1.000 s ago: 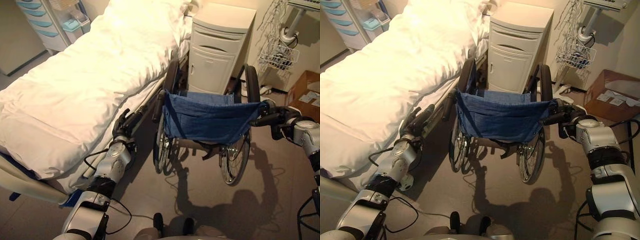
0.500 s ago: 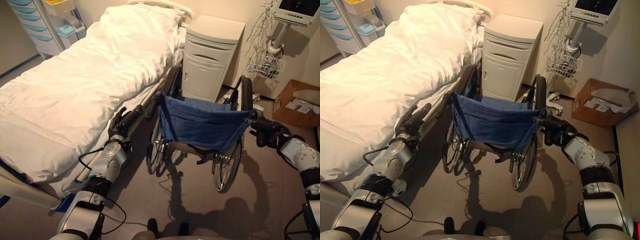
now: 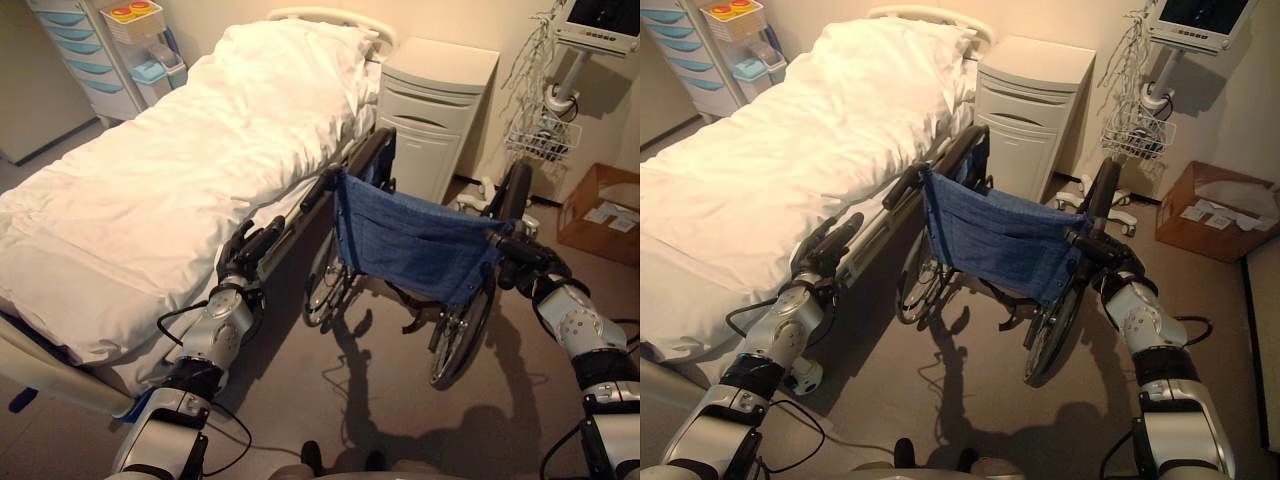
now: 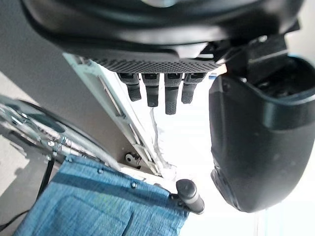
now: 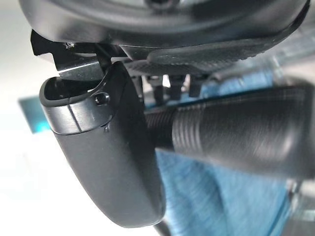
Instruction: Push the wheelchair next to the bed
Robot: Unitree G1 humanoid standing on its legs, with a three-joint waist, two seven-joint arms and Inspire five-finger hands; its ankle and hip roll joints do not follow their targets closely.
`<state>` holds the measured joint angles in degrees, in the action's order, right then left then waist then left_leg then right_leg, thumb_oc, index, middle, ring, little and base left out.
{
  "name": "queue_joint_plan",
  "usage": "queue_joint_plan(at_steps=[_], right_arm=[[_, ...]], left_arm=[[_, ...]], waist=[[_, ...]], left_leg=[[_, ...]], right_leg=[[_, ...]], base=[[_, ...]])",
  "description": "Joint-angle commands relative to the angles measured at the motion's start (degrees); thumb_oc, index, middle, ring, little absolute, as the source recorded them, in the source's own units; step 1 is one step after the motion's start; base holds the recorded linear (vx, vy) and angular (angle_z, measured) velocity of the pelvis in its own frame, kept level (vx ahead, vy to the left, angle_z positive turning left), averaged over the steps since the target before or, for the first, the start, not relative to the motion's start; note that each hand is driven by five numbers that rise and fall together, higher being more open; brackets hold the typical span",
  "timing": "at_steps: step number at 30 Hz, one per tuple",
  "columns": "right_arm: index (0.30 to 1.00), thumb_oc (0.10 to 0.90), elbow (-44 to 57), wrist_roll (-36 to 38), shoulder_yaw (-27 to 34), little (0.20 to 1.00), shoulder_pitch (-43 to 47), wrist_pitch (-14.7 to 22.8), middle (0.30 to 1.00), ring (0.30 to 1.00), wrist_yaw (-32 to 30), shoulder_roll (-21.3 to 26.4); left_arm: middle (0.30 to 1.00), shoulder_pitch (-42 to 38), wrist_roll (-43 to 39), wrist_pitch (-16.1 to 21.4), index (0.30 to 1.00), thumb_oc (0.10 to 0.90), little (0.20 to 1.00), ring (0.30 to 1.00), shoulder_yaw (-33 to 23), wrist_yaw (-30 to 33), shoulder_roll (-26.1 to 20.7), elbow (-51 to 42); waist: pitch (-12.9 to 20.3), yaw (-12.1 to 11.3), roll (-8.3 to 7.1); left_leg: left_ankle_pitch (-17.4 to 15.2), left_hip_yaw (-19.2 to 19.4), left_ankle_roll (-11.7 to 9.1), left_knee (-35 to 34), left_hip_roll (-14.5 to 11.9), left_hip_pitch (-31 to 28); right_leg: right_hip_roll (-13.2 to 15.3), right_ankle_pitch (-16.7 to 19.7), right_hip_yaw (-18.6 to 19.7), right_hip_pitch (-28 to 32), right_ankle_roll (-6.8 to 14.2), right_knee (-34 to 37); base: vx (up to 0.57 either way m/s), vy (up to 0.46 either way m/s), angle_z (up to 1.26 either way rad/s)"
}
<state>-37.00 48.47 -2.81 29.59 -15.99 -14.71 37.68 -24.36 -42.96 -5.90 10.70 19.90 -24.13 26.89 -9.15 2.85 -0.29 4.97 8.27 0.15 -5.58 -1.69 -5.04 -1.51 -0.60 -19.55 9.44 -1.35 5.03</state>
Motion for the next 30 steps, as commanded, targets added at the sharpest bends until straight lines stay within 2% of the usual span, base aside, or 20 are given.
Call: queue_joint_plan(at_steps=[1, 3, 4, 5, 8, 17, 25, 29, 30], right_arm=[[0.9, 0.8, -5.1, -18.4, -6.4, 0.9, 6.4, 2.2, 0.9, 0.9, 2.0, 3.8], [0.9, 0.8, -5.0, -24.8, -8.1, 0.9, 7.0, 1.2, 0.9, 0.9, 2.5, 5.3], [0.9, 0.8, -5.0, -24.9, -8.1, 0.9, 7.0, 1.2, 0.9, 0.9, 2.6, 5.3], [0.9, 0.8, -3.9, -31.8, -10.8, 0.9, 7.5, -0.3, 0.9, 0.9, 3.1, 7.3], [0.9, 0.8, -2.5, -34.5, -12.5, 0.9, 7.7, -1.9, 0.9, 0.9, 5.0, 8.9], [0.9, 0.8, -0.2, -42.5, -14.8, 0.9, 8.3, -1.9, 0.9, 0.9, 14.9, 13.2], [0.9, 0.8, -0.9, -41.7, -13.7, 0.9, 8.9, -1.8, 0.9, 0.9, 15.6, 15.3], [0.9, 0.8, -0.7, -36.1, -11.0, 0.9, 6.7, -3.0, 0.9, 0.9, 14.0, 14.4], [0.9, 0.8, -1.4, -32.3, -9.6, 0.9, 5.9, -3.1, 0.9, 0.9, 13.2, 13.4]], left_arm=[[0.9, -3.1, 1.8, 4.3, 0.9, 0.8, 0.9, 0.9, 0.0, 0.0, -3.8, -3.7], [0.9, -3.3, 1.6, 4.3, 0.9, 0.8, 0.9, 0.9, 0.0, 0.0, -3.9, -3.4], [0.9, -3.3, 1.6, 4.3, 0.9, 0.8, 0.9, 0.9, -0.1, -0.1, -3.9, -3.4], [0.9, -3.3, 1.6, 4.2, 0.9, 0.8, 0.9, 0.9, -0.2, 0.1, -4.0, -3.4], [0.9, -3.0, 1.4, 4.2, 0.9, 0.8, 0.9, 0.9, -0.7, -0.2, -4.3, -3.5], [0.9, -1.6, 2.3, 4.0, 0.9, 0.8, 0.9, 0.9, -2.3, -1.0, -4.0, -3.8], [0.9, -1.0, 2.8, 3.8, 0.9, 0.8, 0.9, 0.9, -3.0, -1.5, -3.7, -3.8], [0.9, -0.7, 3.2, 3.4, 0.9, 0.8, 0.9, 0.9, -3.3, -1.9, -3.6, -4.0], [0.9, -0.9, 3.2, 3.2, 0.9, 0.8, 0.9, 0.9, -3.2, -2.0, -3.6, -3.9]], waist=[[4.1, -3.5, -2.1], [4.1, -3.5, -2.12], [4.1, -3.5, -2.09], [3.9, -3.4, -2.14], [3.8, -3.3, -2.19], [3.6, -3.2, -2.81], [3.7, -3.1, -3.24], [3.8, -2.9, -3.17], [3.8, -2.8, -3.04]], left_leg=[[-5.1, 3.1, 0.2, 0.6, 4.9, -4.6], [-5.1, 3.1, 0.2, 0.6, 4.9, -4.6], [-5.1, 3.1, 0.2, 0.6, 4.9, -4.6], [-4.9, 3.3, 0.2, 0.6, 4.9, -4.5], [-5.0, 3.3, 0.3, 0.6, 4.9, -4.5], [-5.1, 3.5, 0.2, 0.6, 4.6, -4.5], [-5.1, 3.7, 0.1, 0.6, 4.4, -4.6], [-5.1, 4.0, 0.1, 0.6, 4.3, -4.7], [-5.2, 4.1, 0.1, 0.6, 4.3, -4.8]], right_leg=[[3.9, 5.7, 5.3, -1.3, 6.9, 0.0], [3.9, 5.8, 5.4, -1.4, 7.0, 0.0], [3.9, 5.8, 5.4, -1.4, 7.0, 0.0], [3.8, 5.9, 5.6, -1.6, 7.1, 0.0], [3.7, 5.9, 5.7, -1.6, 7.1, 0.0], [3.6, 5.6, 5.4, -1.4, 7.1, 0.0], [3.5, 5.6, 5.3, -1.3, 7.1, 0.0], [3.5, 5.5, 5.3, -1.2, 7.1, 0.0], [3.5, 5.5, 5.2, -1.2, 7.1, 0.0]], base=[[0.0, 0.0, 0.0], [0.0, -0.009, 0.07], [-0.01, -0.011, 0.13], [-0.01, -0.009, 0.13], [0.0, -0.011, 0.15], [0.0, -0.008, 0.07], [0.0, 0.0, 0.0], [0.0, 0.0, 0.0], [0.0, 0.0, 0.0]])
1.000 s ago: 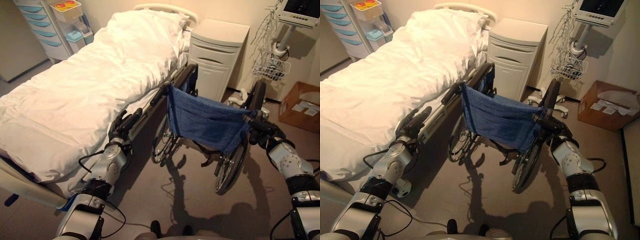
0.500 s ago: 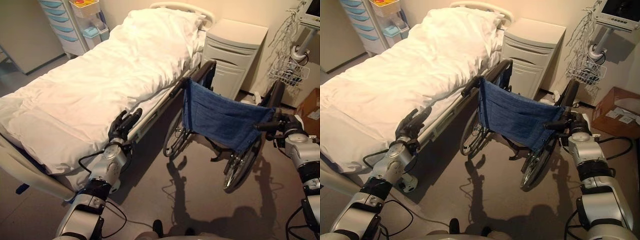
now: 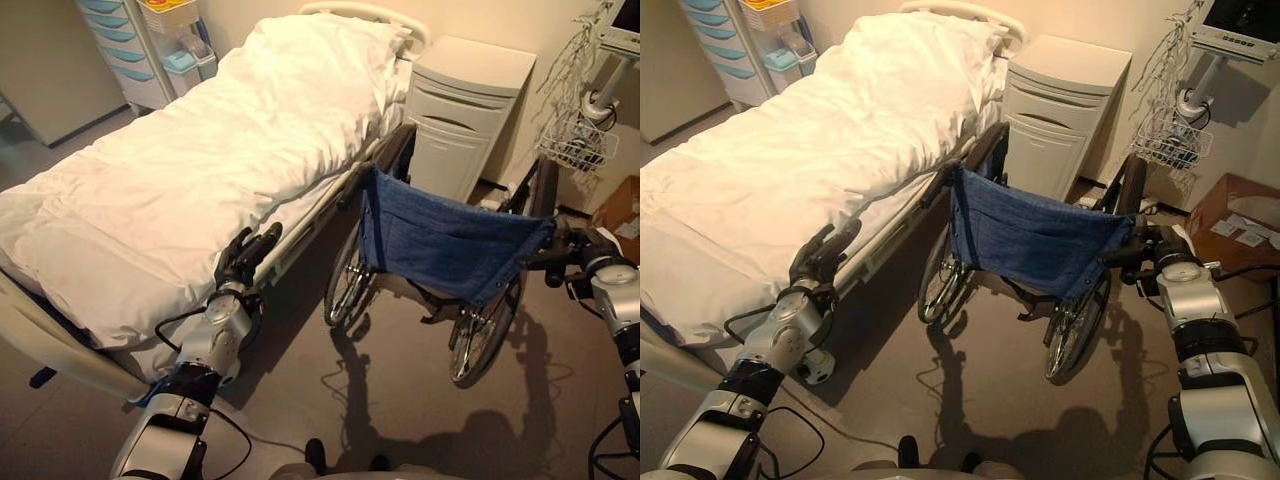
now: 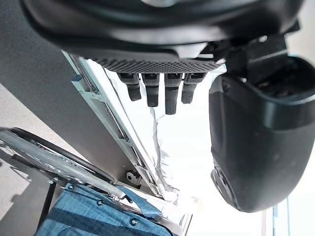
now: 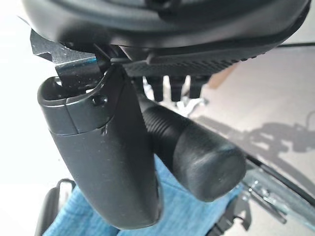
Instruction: Push the wheelchair next to the bed
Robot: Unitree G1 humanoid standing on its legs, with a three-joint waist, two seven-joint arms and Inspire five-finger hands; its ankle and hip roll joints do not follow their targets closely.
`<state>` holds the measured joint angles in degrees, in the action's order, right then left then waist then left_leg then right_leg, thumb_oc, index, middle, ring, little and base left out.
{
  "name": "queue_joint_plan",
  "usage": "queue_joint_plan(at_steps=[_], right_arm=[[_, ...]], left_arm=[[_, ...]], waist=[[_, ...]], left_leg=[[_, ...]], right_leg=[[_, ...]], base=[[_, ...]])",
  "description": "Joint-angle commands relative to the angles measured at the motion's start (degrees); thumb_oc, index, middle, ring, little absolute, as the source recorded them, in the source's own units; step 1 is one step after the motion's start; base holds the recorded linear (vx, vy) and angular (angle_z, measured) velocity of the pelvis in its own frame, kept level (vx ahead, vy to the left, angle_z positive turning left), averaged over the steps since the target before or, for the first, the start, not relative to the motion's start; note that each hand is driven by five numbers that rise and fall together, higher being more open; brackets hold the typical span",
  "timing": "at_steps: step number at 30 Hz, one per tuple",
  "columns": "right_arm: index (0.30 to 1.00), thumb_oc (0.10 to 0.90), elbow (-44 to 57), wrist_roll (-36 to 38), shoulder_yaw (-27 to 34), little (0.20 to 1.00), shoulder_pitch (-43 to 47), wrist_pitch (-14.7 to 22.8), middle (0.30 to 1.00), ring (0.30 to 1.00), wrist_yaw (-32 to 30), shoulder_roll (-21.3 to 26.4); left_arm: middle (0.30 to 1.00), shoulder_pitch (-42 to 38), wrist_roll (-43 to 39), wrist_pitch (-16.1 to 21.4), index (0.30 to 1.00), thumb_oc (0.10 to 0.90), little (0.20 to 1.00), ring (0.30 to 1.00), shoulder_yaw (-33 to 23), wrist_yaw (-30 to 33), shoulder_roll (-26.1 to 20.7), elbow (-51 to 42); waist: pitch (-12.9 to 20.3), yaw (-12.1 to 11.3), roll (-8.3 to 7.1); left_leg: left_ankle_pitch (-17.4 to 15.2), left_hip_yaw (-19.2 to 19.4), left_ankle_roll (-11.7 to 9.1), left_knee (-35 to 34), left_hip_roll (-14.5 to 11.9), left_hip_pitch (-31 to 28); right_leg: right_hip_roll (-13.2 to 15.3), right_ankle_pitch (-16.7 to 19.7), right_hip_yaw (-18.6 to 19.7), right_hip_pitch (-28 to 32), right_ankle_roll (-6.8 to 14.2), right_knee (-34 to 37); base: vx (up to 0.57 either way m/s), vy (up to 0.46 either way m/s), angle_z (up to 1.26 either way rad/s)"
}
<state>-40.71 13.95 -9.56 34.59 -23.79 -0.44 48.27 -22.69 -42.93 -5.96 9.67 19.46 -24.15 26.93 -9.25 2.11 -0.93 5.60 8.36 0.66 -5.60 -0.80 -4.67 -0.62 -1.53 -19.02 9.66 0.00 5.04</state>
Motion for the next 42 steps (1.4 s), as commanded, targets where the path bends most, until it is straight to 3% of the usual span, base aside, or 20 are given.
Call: queue_joint_plan(at_steps=[1, 3, 8, 12, 16, 20, 21, 24, 29, 35, 42], right_arm=[[0.9, 0.8, 1.9, 5.9, -1.8, 0.9, 0.4, 4.3, 0.9, 0.9, -2.8, 1.7], [0.9, 0.8, 1.4, 8.7, -0.4, 0.9, 0.0, 4.3, 0.9, 0.9, -3.9, 0.4], [0.9, 0.8, -1.1, 24.5, 5.7, 0.9, -2.5, 6.1, 0.9, 0.9, -9.0, -5.0], [0.9, 0.8, -2.4, 29.1, 9.4, 0.9, -4.0, 8.9, 0.9, 0.9, -11.8, -7.8], [0.9, 0.8, -2.6, 26.8, 10.0, 0.9, -4.4, 10.2, 0.9, 0.9, -13.4, -7.8], [0.9, 0.8, -2.4, 15.2, 8.1, 0.9, -3.6, 9.5, 0.9, 0.9, -14.2, -5.9], [0.9, 0.8, -2.4, 9.1, 5.8, 0.9, -2.9, 8.4, 0.9, 0.9, -14.3, -4.0], [0.9, 0.8, -2.9, 2.3, 3.2, 0.9, -1.7, 6.6, 0.9, 0.9, -14.2, -1.3], [0.9, 0.8, -1.3, 0.3, 1.3, 0.9, -0.3, 5.0, 0.9, 0.9, -18.4, -0.5], [0.9, 0.8, -1.1, -2.5, 3.3, 0.9, -1.8, 0.5, 0.9, 0.9, -26.8, -1.8], [0.9, 0.8, 1.7, -4.2, 6.2, 0.9, -5.3, 1.0, 0.9, 0.9, -34.8, -1.1]], left_arm=[[0.9, -2.7, 3.3, 3.3, 0.9, 0.8, 0.9, 0.9, -2.1, -1.5, -3.4, -3.7], [0.9, -2.9, 3.4, 3.4, 0.9, 0.8, 0.9, 0.9, -1.8, -1.4, -3.2, -3.5], [0.9, -3.3, 3.7, 3.3, 0.9, 0.8, 0.9, 0.9, -1.6, -1.5, -2.9, -3.0], [0.9, -3.2, 3.9, 3.3, 0.9, 0.8, 0.9, 0.9, -1.3, -1.6, -2.7, -2.9], [0.9, -2.9, 3.7, 3.0, 0.9, 0.8, 0.9, 0.9, -0.9, -1.4, -2.9, -3.5], [0.9, -2.6, 3.7, 2.7, 0.9, 0.8, 0.9, 0.9, -0.6, -1.1, -3.2, -3.8], [0.9, -2.5, 3.5, 2.7, 0.9, 0.8, 0.9, 0.9, -0.4, -1.0, -3.4, -4.0], [0.9, -2.3, 3.2, 2.7, 0.9, 0.8, 0.9, 0.9, -0.3, -0.9, -3.9, -4.1], [0.9, -1.6, 3.1, 2.5, 0.9, 0.8, 0.9, 0.9, -0.4, -0.7, -3.8, -5.0], [0.9, -0.6, 3.3, 2.2, 0.9, 0.8, 0.9, 0.9, -0.8, -0.5, -3.6, -6.4], [0.9, 1.2, 3.1, 2.1, 0.9, 0.8, 0.9, 0.9, -1.8, 0.0, -3.8, -7.6]], waist=[[3.9, -2.0, -2.31], [3.8, -2.0, -2.25], [3.7, -1.9, -1.57], [3.7, -1.8, -1.12], [3.7, -1.9, -0.95], [3.7, -2.1, -1.05], [3.7, -2.2, -1.16], [3.8, -2.4, -1.26], [3.6, -2.6, -1.18], [3.3, -2.7, -0.92], [2.9, -2.1, -0.75]], left_leg=[[-5.9, 4.2, -0.5, 0.6, 3.4, -5.3], [-5.9, 4.3, -0.4, 0.6, 3.3, -5.3], [-6.3, 4.9, -0.5, 0.6, 3.2, -5.6], [-6.4, 5.1, -0.4, 0.6, 3.3, -5.6], [-6.5, 5.3, -0.3, 0.6, 3.4, -5.7], [-6.5, 5.6, -0.2, 0.6, 3.4, -5.6], [-6.5, 5.8, -0.2, 0.6, 3.4, -5.6], [-6.4, 6.1, -0.2, 0.6, 3.4, -5.6], [-6.4, 6.1, 0.0, 0.6, 3.5, -5.6], [-6.6, 5.7, 0.3, 0.6, 3.7, -5.7], [-6.8, 5.1, 0.6, 0.6, 3.7, -5.7]], right_leg=[[2.6, 6.5, 4.7, -1.4, 5.8, 0.0], [2.6, 6.5, 4.7, -1.4, 5.8, 0.0], [2.8, 6.4, 4.5, -1.3, 5.8, 0.0], [2.8, 6.4, 4.7, -1.4, 5.8, 0.0], [2.9, 6.4, 4.5, -1.4, 5.9, 0.0], [3.2, 6.6, 4.1, -1.5, 6.1, 0.0], [3.4, 6.6, 3.9, -1.6, 6.1, 0.0], [3.4, 6.7, 3.7, -1.8, 6.2, 0.0], [3.4, 6.7, 3.8, -1.9, 6.1, 0.0], [3.0, 6.4, 4.3, -1.8, 5.9, 0.0], [2.6, 6.5, 5.5, -1.9, 5.8, 0.0]], base=[[0.0, 0.0, 0.0], [0.0, 0.0, 0.0], [0.0, 0.0, 0.0], [0.01, -0.008, -0.09], [0.01, -0.004, -0.04], [0.0, 0.0, 0.0], [0.0, 0.0, 0.0], [0.0, 0.0, 0.0], [0.0, 0.0, 0.0], [0.0, 0.0, 0.0], [-0.02, 0.005, 0.03]])
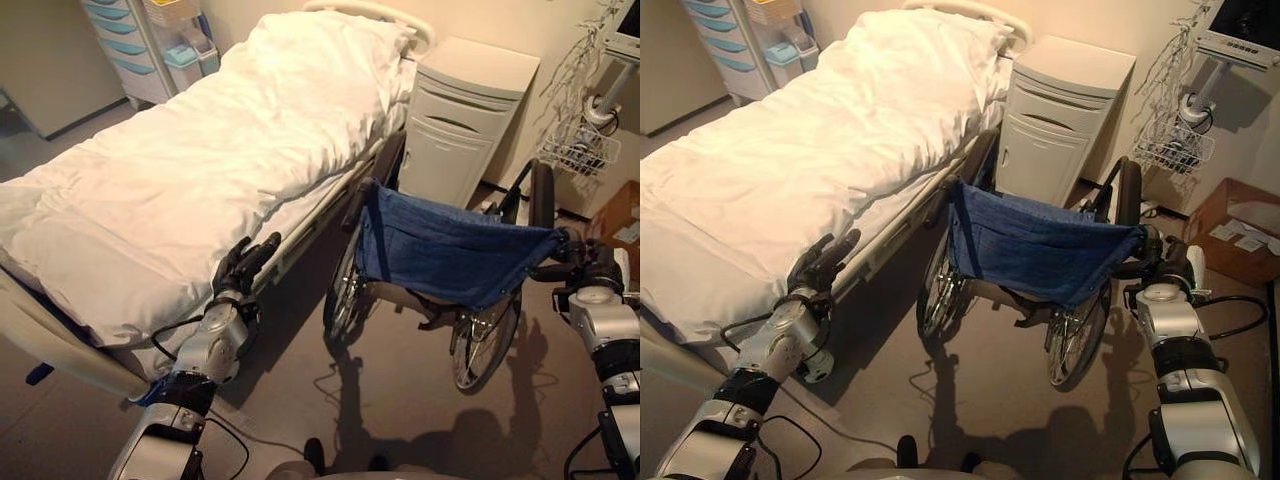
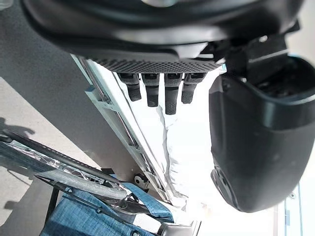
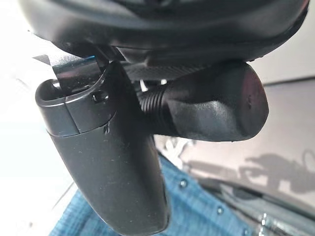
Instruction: Push the wheelchair next to the bed
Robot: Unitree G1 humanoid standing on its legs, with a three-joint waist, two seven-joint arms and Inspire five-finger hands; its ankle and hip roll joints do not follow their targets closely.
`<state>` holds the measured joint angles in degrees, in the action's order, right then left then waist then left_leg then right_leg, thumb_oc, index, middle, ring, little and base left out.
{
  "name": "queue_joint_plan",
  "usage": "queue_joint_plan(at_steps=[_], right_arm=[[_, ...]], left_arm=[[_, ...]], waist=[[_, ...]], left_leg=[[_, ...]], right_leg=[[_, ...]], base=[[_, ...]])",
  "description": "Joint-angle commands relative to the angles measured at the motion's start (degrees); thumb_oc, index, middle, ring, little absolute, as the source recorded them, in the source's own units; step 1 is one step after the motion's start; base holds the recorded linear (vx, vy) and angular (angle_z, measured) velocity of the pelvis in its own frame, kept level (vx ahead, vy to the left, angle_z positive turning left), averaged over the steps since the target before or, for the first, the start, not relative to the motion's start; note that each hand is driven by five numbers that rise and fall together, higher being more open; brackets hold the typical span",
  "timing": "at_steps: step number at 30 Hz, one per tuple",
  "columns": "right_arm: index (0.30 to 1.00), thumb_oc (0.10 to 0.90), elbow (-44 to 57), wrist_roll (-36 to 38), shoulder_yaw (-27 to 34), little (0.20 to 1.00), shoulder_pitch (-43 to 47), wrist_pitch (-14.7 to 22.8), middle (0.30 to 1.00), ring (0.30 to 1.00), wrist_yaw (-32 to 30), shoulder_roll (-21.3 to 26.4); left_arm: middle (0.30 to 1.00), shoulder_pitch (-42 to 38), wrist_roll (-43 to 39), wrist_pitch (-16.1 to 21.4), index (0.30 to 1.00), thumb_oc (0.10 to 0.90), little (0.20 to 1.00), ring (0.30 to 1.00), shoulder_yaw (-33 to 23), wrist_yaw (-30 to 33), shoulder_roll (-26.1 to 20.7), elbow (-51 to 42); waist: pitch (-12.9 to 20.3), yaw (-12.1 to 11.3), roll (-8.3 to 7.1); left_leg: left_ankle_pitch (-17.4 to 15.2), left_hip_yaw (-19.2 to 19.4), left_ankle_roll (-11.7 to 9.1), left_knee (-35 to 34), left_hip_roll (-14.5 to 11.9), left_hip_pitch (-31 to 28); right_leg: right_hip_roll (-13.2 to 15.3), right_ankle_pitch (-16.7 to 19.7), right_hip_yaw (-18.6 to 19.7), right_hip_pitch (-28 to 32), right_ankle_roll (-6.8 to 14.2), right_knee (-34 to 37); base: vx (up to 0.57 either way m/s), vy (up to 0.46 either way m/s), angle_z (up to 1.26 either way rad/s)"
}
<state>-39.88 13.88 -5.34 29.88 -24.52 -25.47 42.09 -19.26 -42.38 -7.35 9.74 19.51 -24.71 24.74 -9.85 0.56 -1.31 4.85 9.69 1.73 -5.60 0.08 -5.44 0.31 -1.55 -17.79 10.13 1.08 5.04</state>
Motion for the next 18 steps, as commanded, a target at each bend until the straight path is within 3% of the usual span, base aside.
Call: queue_joint_plan(at_steps=[1, 7, 11, 15, 18], right_arm=[[0.9, 0.8, 1.4, -3.8, 2.5, 0.9, -1.0, 2.0, 0.9, 0.9, -10.3, 5.0], [0.9, 0.8, 6.7, 0.1, 9.1, 0.9, -6.1, 7.7, 0.9, 0.9, -11.5, 4.3], [0.9, 0.8, 10.9, 3.4, 12.6, 0.9, -8.5, 13.9, 0.9, 0.9, -8.6, 4.2], [0.9, 0.8, 18.2, 11.6, 16.4, 0.9, -11.8, 24.1, 0.9, 0.9, -3.4, 2.8], [0.9, 0.8, 21.4, 18.1, 18.6, 0.9, -13.2, 28.1, 0.9, 0.9, 1.0, 1.7]], left_arm=[[0.9, -2.0, 2.5, 3.6, 0.9, 0.8, 0.9, 0.9, -2.1, 0.0, -3.3, -5.5], [0.9, -0.2, 3.6, 4.0, 0.9, 0.8, 0.9, 0.9, -3.9, 0.3, -2.9, -6.0], [0.9, 1.0, 3.9, 4.2, 0.9, 0.8, 0.9, 0.9, -5.4, 0.4, -3.0, -5.8], [0.9, 2.9, 4.5, 4.8, 0.9, 0.8, 0.9, 0.9, -7.3, 0.2, -2.8, -5.4], [0.9, 3.6, 5.1, 5.4, 0.9, 0.8, 0.9, 0.9, -8.2, -0.3, -2.5, -4.7]], waist=[[3.5, -0.5, -0.35], [3.5, 0.3, -0.26], [3.7, 0.9, -0.29], [3.8, 1.7, -0.43], [4.0, 2.1, -0.56]], left_leg=[[-6.1, 3.7, -0.4, 0.6, 2.8, -4.9], [-6.3, 3.7, -0.4, 0.6, 2.7, -4.9], [-6.4, 3.8, -0.4, 0.6, 2.7, -4.9], [-6.5, 3.8, -0.2, 0.6, 2.7, -4.9], [-6.6, 4.0, -0.2, 0.6, 2.7, -4.9]], right_leg=[[1.6, 6.5, 4.3, -2.4, 4.7, 0.0], [1.4, 6.5, 5.2, -2.7, 4.8, 0.0], [1.2, 6.4, 5.8, -2.8, 4.8, 0.0], [1.0, 6.3, 6.5, -3.0, 4.7, 0.0], [0.9, 6.2, 6.7, -3.1, 4.7, 0.0]], base=[[-0.03, 0.016, 0.05], [-0.01, 0.005, 0.03], [0.0, 0.0, 0.0], [0.0, 0.008, -0.02], [-0.01, 0.016, -0.06]])
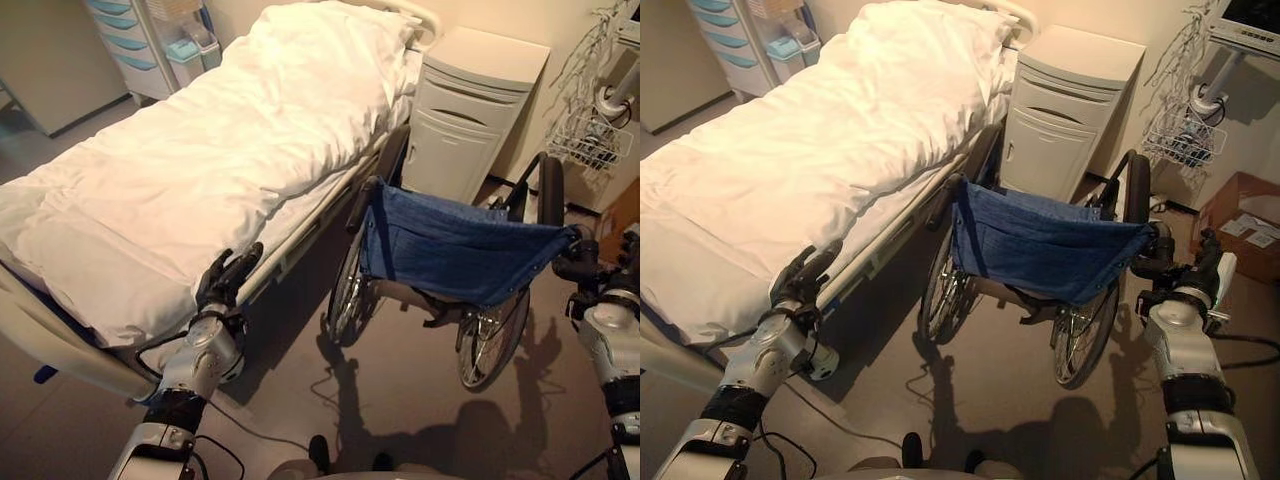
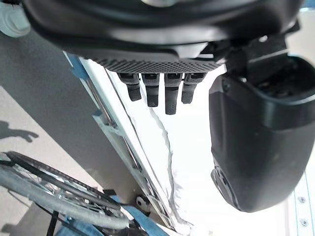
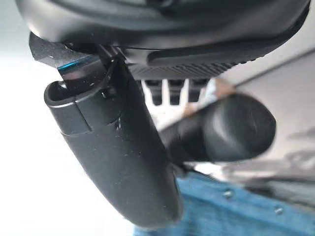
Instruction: Push the wheelchair next to the bed
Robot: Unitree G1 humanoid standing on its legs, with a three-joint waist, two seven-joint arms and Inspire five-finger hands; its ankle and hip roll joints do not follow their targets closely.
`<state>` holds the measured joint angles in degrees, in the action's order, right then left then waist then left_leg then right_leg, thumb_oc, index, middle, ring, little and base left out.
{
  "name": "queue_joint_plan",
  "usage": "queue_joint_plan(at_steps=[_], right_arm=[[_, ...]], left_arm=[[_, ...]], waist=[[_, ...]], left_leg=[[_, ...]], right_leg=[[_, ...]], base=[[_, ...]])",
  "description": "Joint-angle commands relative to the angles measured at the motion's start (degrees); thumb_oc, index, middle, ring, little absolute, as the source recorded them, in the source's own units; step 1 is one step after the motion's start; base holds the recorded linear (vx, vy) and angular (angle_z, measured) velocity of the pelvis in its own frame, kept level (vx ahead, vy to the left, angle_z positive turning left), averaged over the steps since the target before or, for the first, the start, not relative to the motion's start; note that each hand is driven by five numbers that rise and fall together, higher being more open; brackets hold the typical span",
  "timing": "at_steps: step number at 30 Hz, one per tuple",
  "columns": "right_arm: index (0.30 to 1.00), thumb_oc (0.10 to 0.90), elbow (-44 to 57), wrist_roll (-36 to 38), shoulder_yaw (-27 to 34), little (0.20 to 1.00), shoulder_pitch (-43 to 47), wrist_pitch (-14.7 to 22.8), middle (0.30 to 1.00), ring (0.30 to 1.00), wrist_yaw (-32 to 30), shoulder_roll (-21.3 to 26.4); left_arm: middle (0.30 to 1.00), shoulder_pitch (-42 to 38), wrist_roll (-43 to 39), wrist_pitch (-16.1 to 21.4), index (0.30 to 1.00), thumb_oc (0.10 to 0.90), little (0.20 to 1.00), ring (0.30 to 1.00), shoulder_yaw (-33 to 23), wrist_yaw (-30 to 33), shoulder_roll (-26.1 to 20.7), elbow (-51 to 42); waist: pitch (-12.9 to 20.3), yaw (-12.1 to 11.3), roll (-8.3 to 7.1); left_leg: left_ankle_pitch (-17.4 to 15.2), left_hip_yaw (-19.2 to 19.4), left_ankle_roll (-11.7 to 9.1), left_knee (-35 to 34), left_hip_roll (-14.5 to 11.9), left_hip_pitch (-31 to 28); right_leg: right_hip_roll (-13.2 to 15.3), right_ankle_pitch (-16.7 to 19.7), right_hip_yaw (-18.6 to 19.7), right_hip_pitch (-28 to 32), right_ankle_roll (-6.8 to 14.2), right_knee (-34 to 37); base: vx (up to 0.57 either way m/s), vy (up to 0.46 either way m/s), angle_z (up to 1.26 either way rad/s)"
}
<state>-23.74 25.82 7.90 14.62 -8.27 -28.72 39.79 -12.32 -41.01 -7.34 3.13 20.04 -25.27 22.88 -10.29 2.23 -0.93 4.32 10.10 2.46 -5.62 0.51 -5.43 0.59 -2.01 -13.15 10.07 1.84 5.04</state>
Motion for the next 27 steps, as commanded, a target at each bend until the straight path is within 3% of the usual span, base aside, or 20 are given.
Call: queue_joint_plan(at_steps=[1, 8, 11, 15, 19, 23, 25, 27], right_arm=[[0.9, 0.8, 6.1, 9.6, 6.3, 0.9, 1.7, 13.2, 0.9, 0.9, 6.1, 3.5], [0.9, 0.8, 2.3, 26.5, 10.5, 0.9, 2.0, 17.8, 0.9, 0.9, 16.7, 3.2], [0.9, 0.8, -0.7, 34.8, 12.5, 0.9, 2.5, 21.6, 0.9, 0.9, 15.3, 2.9], [0.9, 0.8, -4.8, 35.3, 14.8, 0.9, 2.5, 24.9, 0.9, 0.9, 9.7, 2.4], [0.9, 0.8, -8.2, 31.0, 16.3, 0.9, 0.0, 29.9, 0.9, 0.9, -2.2, -0.2], [0.9, 0.8, -8.3, 25.7, 16.9, 0.9, -4.6, 30.8, 0.9, 0.9, -7.9, -6.3], [0.9, 0.8, -8.3, 23.3, 16.1, 0.9, -7.5, 31.7, 0.9, 0.9, -7.9, -11.0], [0.9, 0.8, -8.8, 19.4, 14.4, 0.9, -10.3, 30.2, 0.9, 0.9, -7.7, -15.6]], left_arm=[[0.9, -3.1, 3.9, 5.4, 0.9, 0.8, 0.9, 0.9, -1.9, -1.1, -1.9, -2.5], [0.9, -3.2, 3.5, 6.4, 0.9, 0.8, 0.9, 0.9, -2.3, -2.3, -2.4, 0.5], [0.9, -3.3, 2.9, 6.9, 0.9, 0.8, 0.9, 0.9, -2.0, -2.5, -2.6, 1.7], [0.9, -3.5, 2.6, 7.7, 0.9, 0.8, 0.9, 0.9, -1.1, -2.1, -2.6, 2.8], [0.9, -2.9, 4.1, 8.1, 0.9, 0.8, 0.9, 0.9, 0.3, -1.5, -2.1, 3.1], [0.9, -0.9, 5.3, 8.3, 0.9, 0.8, 0.9, 0.9, 0.8, -3.1, -1.0, 3.7], [0.9, 0.6, 6.0, 9.0, 0.9, 0.8, 0.9, 0.9, 0.4, -4.8, 0.2, 4.5], [0.9, 2.6, 6.5, 9.6, 0.9, 0.8, 0.9, 0.9, 0.0, -6.9, 2.0, 5.5]], waist=[[4.5, 0.5, -1.0], [5.6, 0.8, -1.52], [6.1, 0.8, -1.67], [6.3, 0.8, -1.53], [6.1, 0.9, -1.07], [5.7, 1.2, -0.48], [5.4, 1.4, -0.21], [5.1, 1.6, 0.08]], left_leg=[[-6.1, 3.7, -1.0, 0.6, 2.3, -5.0], [-6.3, 4.7, -1.4, 0.6, 2.1, -4.8], [-6.3, 5.4, -1.5, 0.6, 2.0, -4.7], [-6.3, 5.6, -1.5, 0.6, 2.0, -4.6], [-6.3, 5.2, -1.1, 0.6, 2.3, -4.6], [-6.2, 4.7, -0.7, 0.6, 2.5, -4.7], [-6.2, 4.6, -0.4, 0.6, 2.6, -4.7], [-6.2, 4.4, -0.2, 0.6, 2.7, -4.7]], right_leg=[[0.7, 6.6, 2.0, -3.0, 3.9, 0.0], [0.8, 6.5, 1.4, -3.3, 4.2, 0.0], [0.8, 6.6, 1.1, -3.6, 4.2, 0.0], [0.8, 6.6, 1.3, -3.7, 4.3, 0.0], [0.5, 6.9, 2.7, -4.1, 4.0, 0.0], [0.3, 7.2, 3.8, -4.2, 3.8, -0.1], [0.2, 7.3, 4.2, -4.3, 3.6, -0.2], [0.2, 7.4, 4.6, -4.5, 3.5, -0.3]], base=[[-0.01, 0.013, -0.08], [-0.01, 0.006, -0.05], [-0.01, 0.011, -0.09], [0.0, 0.015, -0.07], [0.0, 0.0, 0.0], [0.0, 0.0, 0.0], [0.0, 0.0, 0.0], [0.0, 0.0, 0.0]])
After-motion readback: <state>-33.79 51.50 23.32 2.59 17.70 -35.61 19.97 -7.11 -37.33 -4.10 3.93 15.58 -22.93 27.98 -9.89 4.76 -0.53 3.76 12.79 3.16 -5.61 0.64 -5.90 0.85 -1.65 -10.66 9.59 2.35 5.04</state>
